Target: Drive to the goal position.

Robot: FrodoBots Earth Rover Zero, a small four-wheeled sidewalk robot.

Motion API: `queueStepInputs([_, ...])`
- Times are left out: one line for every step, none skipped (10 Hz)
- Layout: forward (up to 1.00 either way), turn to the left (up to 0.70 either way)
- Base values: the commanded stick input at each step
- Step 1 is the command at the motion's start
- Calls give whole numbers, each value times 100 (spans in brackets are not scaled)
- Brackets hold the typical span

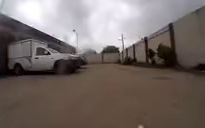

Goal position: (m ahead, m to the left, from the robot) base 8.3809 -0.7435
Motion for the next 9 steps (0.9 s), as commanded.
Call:
queueStepInputs([50,0])
queueStepInputs([50,0])
queueStepInputs([50,0])
queueStepInputs([50,0])
queueStepInputs([50,0])
queueStepInputs([50,0])
queueStepInputs([50,0])
queueStepInputs([50,0])
queueStepInputs([50,0])
